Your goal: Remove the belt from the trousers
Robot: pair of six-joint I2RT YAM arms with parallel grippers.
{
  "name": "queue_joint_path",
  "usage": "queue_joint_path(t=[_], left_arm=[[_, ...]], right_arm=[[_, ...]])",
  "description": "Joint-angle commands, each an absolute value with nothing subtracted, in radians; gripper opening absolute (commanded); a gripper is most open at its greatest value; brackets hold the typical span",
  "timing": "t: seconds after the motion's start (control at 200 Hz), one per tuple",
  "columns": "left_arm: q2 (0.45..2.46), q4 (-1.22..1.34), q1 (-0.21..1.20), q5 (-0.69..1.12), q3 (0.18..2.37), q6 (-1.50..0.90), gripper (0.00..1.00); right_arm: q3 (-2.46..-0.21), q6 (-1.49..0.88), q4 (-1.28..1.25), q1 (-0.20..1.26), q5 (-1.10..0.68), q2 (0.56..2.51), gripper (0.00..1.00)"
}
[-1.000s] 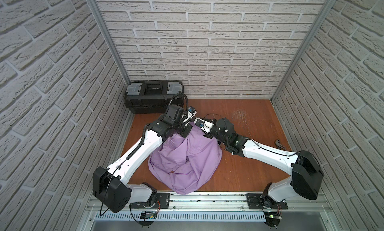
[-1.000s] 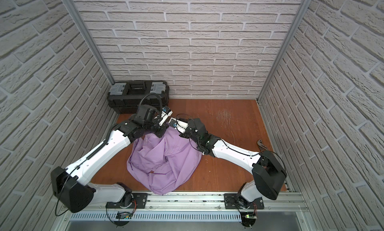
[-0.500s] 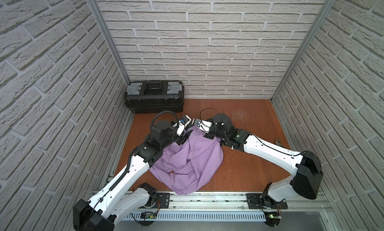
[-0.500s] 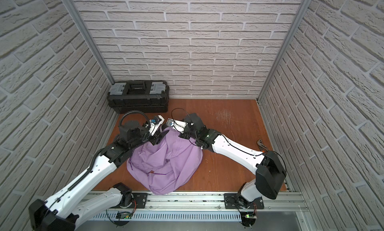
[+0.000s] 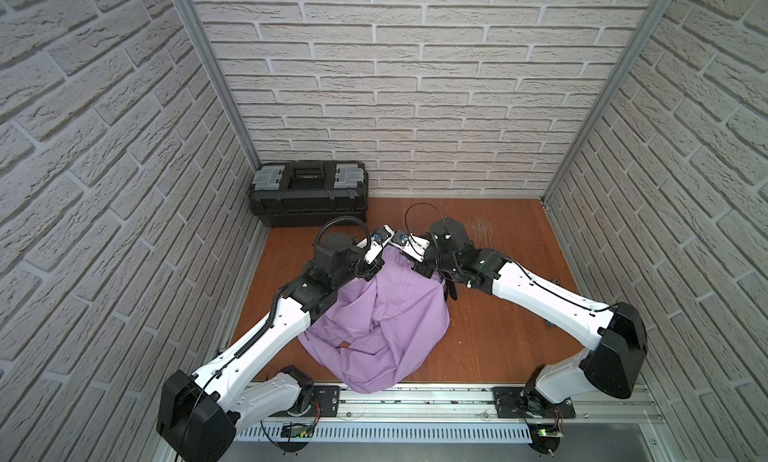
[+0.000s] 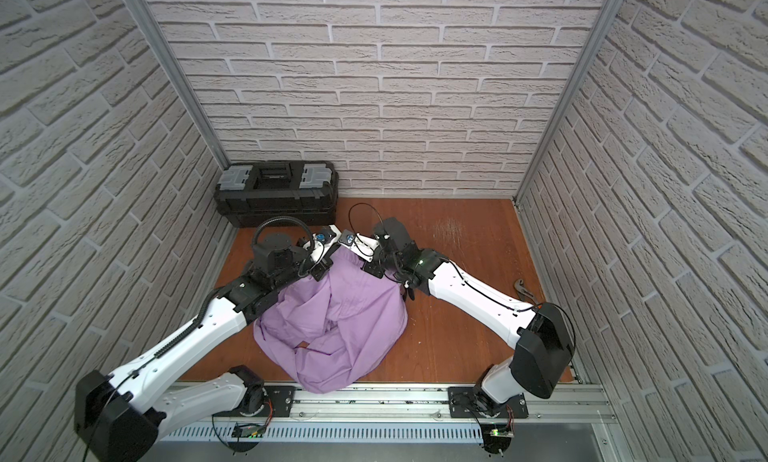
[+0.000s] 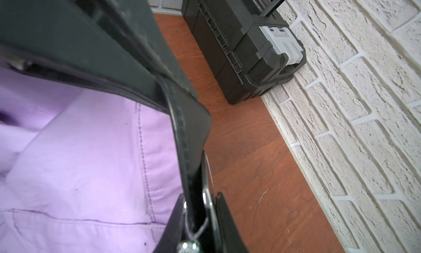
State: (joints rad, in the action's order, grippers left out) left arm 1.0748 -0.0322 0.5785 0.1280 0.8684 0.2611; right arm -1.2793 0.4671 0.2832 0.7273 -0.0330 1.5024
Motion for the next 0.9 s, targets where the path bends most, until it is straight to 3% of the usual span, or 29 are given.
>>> queue_joint_path(t=[0.0,0.085,0.195,0.36,0.555,0.755,0.895], left_arm=[[1.075,-0.044,0.596,0.166,0.876,0.305,0.00],[1.074,-0.066,0.598,0.155,0.885,0.276,0.00],[1.078,-0.113,0.598,0.132,0.916,0.211,0.00],[1.094,-0.184,0.602,0.084,0.971,0.126,0.00],[1.135,-0.257,0.608,0.075,1.047,0.040,0.00],[1.173,-0.312,0.609,0.042,1.094,-0.008,0.00],[1.175,-0.312,0.610,0.039,1.104,-0.026,0.00]], right_arm=[[-1.279,0.377,0.184,0.715,-0.123,1.472,0.19],[-1.258,0.339,0.154,0.706,-0.139,1.452,0.51],[-1.206,0.272,0.101,0.682,-0.167,1.395,0.60],[-1.116,0.212,0.024,0.667,-0.172,1.315,0.54],[-1.051,0.228,-0.040,0.689,-0.126,1.306,0.38],[-1.071,0.292,-0.015,0.726,-0.077,1.324,0.42],[-1.077,0.326,-0.020,0.749,-0.029,1.341,0.39]])
